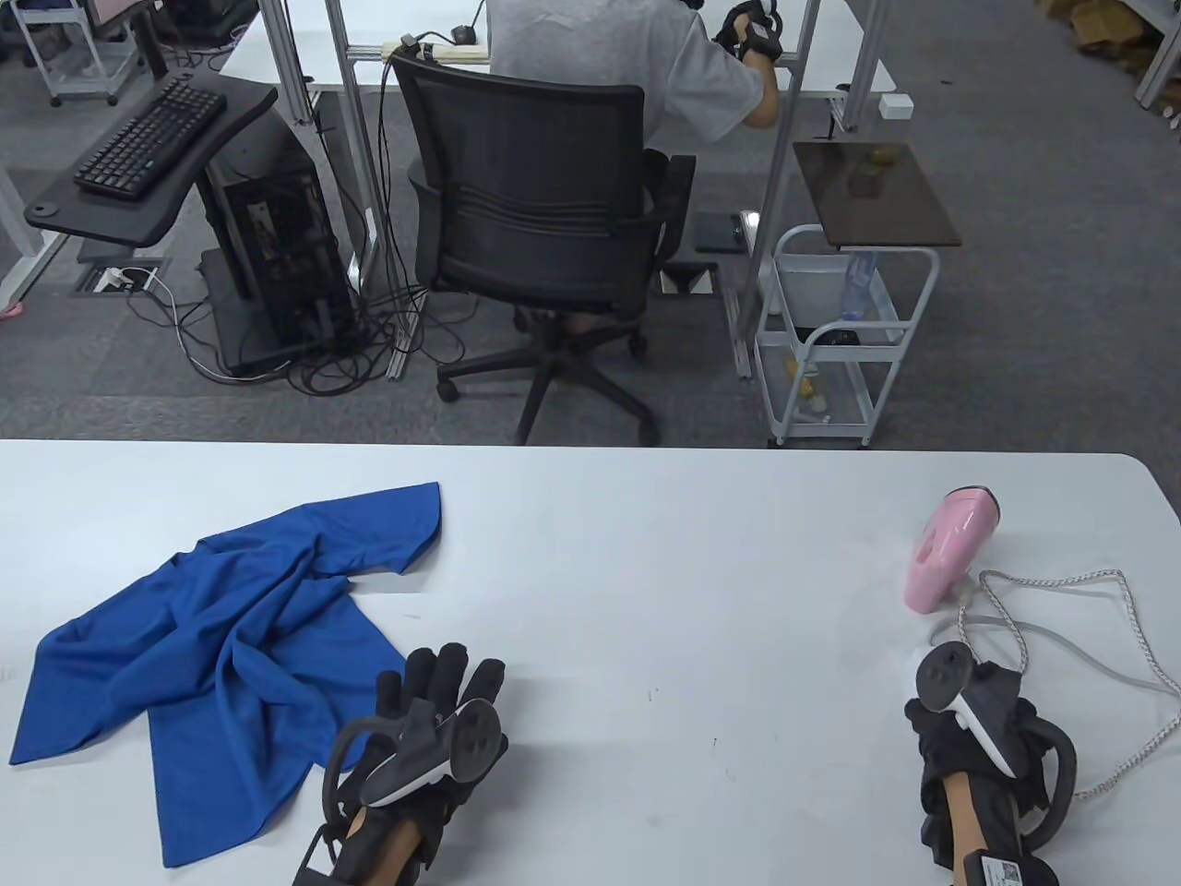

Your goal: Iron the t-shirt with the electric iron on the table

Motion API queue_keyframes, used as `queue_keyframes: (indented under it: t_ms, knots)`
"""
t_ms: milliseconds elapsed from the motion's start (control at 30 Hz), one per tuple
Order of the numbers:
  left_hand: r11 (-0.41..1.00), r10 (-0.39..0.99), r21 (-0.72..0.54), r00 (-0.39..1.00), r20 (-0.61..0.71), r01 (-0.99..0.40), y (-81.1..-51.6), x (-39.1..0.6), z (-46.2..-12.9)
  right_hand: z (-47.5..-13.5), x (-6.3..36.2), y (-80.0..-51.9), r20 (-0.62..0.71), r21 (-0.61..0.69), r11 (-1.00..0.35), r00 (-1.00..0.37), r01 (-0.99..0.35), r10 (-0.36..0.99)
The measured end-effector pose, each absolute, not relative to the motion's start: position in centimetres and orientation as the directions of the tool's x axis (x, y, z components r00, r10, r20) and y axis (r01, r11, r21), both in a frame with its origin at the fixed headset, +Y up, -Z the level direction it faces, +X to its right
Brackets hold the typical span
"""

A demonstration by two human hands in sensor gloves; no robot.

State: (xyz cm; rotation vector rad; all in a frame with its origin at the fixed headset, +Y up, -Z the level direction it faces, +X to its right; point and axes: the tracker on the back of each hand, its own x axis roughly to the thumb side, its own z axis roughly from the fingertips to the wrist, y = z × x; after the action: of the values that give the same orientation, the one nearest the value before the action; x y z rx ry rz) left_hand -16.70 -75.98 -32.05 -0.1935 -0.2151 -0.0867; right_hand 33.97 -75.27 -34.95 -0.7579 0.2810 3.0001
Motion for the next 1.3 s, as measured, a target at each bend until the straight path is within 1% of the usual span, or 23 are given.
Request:
queue_keyframes:
  t_ms: [100,267,367,567,600,700,767,800,933,1000,1067,1233,1300]
  knots:
    - [0.979,-0.061,-0.176,0.974,0.22,0.101,-75.9,-16.8,-32.1,-35.1,34.0,-75.5,-0.479,0.176,-0.978,-0.878,-0.108,0.01]
    - [0.983,-0.049,-0.165,0.978,0.203,0.083,-75.5,-17.4,-32.2,-35.4,33.8,-75.4,-0.482,0.206,-0.973,-0.876,-0.101,-0.012]
    - [0.988,-0.024,-0.146,0.985,0.173,0.049,-74.8,-18.4,-32.3,-35.4,33.7,-75.5,-0.481,0.184,-0.978,-0.876,-0.094,-0.006]
    - [0.997,0.0,-0.078,0.999,0.042,0.003,-73.4,-22.0,-32.5,-34.9,33.0,-74.6,-0.461,0.118,-0.992,-0.887,-0.05,-0.01]
    - [0.998,0.017,-0.06,1.0,0.002,-0.017,-73.1,-23.0,-32.5,-34.8,32.7,-74.2,-0.441,0.085,-0.995,-0.897,-0.044,0.002]
    - [0.997,0.071,-0.033,0.994,-0.078,-0.074,-73.1,-25.0,-32.6,-34.8,31.6,-73.2,-0.403,0.043,-0.999,-0.915,-0.011,-0.007]
    - [0.993,0.091,-0.063,0.991,-0.098,-0.097,-73.9,-25.3,-32.9,-34.7,30.7,-72.8,-0.369,0.03,-1.0,-0.929,0.008,-0.018]
    - [0.991,0.081,-0.1,0.993,-0.088,-0.09,-74.5,-25.1,-33.1,-34.7,30.2,-72.7,-0.352,0.028,-1.0,-0.936,0.013,-0.022]
    - [0.972,-0.036,-0.233,0.999,-0.04,0.026,-76.5,-23.4,-33.7,-34.7,29.0,-72.8,-0.32,0.041,-0.999,-0.947,0.011,-0.024]
    - [0.954,-0.061,-0.295,0.998,-0.021,0.052,-77.2,-22.7,-33.9,-34.8,28.4,-73.1,-0.301,0.055,-0.998,-0.953,0.02,-0.035]
    - [0.945,-0.052,-0.323,0.999,-0.005,0.047,-77.6,-22.3,-33.9,-34.9,27.9,-73.4,-0.281,0.067,-0.997,-0.958,0.037,-0.054]
    - [0.944,-0.012,-0.329,1.0,0.004,0.013,-78.0,-21.7,-34.0,-35.3,26.3,-74.1,-0.23,0.103,-0.989,-0.965,0.104,-0.125]
    - [0.942,0.0,-0.334,1.0,0.019,0.007,-78.1,-21.3,-33.9,-35.3,25.8,-74.2,-0.213,0.102,-0.988,-0.968,0.112,-0.132]
